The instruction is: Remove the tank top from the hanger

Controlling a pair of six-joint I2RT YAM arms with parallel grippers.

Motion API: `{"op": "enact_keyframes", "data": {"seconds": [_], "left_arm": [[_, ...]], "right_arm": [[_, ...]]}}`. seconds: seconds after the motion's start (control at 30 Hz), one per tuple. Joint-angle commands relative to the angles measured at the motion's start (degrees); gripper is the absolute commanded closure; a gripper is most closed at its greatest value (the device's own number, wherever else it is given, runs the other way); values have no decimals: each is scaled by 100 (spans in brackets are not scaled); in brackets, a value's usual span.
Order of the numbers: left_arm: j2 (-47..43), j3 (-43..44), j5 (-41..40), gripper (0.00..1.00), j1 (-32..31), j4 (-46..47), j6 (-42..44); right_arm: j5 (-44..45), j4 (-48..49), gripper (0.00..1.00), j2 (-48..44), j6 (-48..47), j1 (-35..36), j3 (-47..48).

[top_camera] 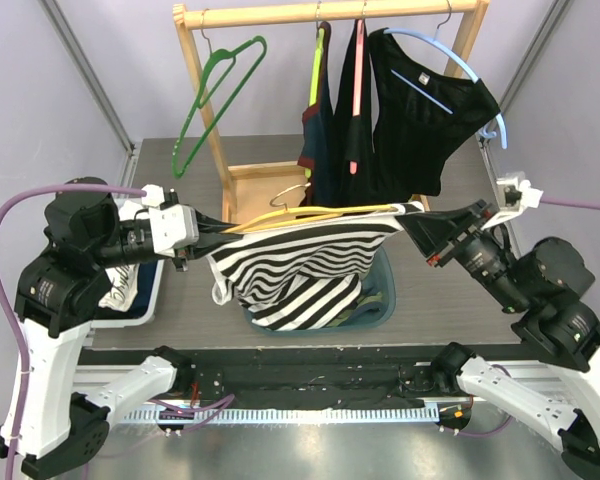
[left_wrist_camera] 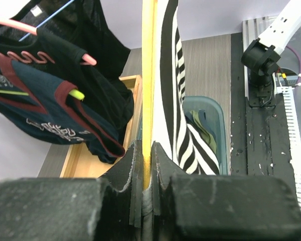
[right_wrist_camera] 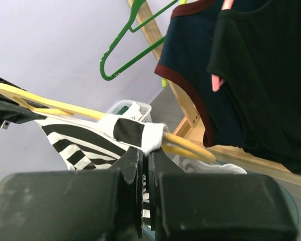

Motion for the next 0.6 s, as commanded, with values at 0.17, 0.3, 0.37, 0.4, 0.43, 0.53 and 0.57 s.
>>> {"op": "enact_keyframes", "data": {"seconds": [0.17, 0.3, 0.37, 0.4, 0.43, 0.53, 0.57], "left_arm": [[-172, 133, 5, 100, 76, 48, 180], [-225, 89, -21, 100, 76, -111, 356], [-251, 28, -47, 100, 68, -181, 426], [-269, -7, -56, 100, 76, -190, 470], [-287, -34, -82, 100, 68, -199, 488], [-304, -78, -144, 100, 68, -225, 558], [-313, -61, -144, 100, 67, -242, 576]], "right_arm": [[3327, -523, 99, -558, 560, -54, -138], [4162, -523, 99, -910, 675, 7, -174], [4427, -506, 99, -981, 658, 86, -112], [4471, -479, 99, -990, 579, 208, -68], [4471, -479, 99, -999, 535, 287, 36], [4620, -435, 99, -1016, 386, 586, 160], [4812, -435, 99, -1034, 342, 665, 178]]}}
